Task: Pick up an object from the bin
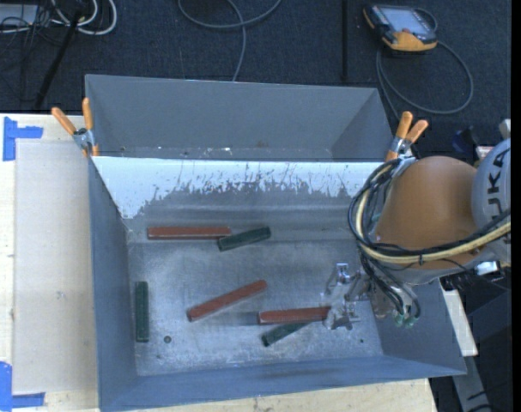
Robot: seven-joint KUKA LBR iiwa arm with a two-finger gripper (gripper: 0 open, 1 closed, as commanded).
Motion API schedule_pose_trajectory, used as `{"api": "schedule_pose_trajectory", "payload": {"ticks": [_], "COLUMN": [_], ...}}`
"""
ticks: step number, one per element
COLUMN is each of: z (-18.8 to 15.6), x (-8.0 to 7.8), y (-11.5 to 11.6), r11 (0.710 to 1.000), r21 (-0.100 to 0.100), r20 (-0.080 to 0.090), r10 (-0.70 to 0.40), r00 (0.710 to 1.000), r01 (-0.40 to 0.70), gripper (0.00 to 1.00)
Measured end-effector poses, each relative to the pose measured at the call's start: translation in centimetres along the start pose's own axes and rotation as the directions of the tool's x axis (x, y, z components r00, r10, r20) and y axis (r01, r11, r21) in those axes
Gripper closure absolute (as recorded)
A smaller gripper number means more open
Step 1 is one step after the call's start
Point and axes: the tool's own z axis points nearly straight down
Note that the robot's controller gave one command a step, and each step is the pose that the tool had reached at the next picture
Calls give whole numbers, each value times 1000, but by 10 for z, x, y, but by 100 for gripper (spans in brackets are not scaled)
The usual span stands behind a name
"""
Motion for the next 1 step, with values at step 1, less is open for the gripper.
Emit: {"api": "schedule_pose_trajectory", "payload": {"ticks": [1], "z": [-42], "x": [-9], "y": [1], "r11": [1000], "r21": [0], "r20": [-2], "r10": [-18], "r00": [1000], "r01": [18], "gripper": [100]}}
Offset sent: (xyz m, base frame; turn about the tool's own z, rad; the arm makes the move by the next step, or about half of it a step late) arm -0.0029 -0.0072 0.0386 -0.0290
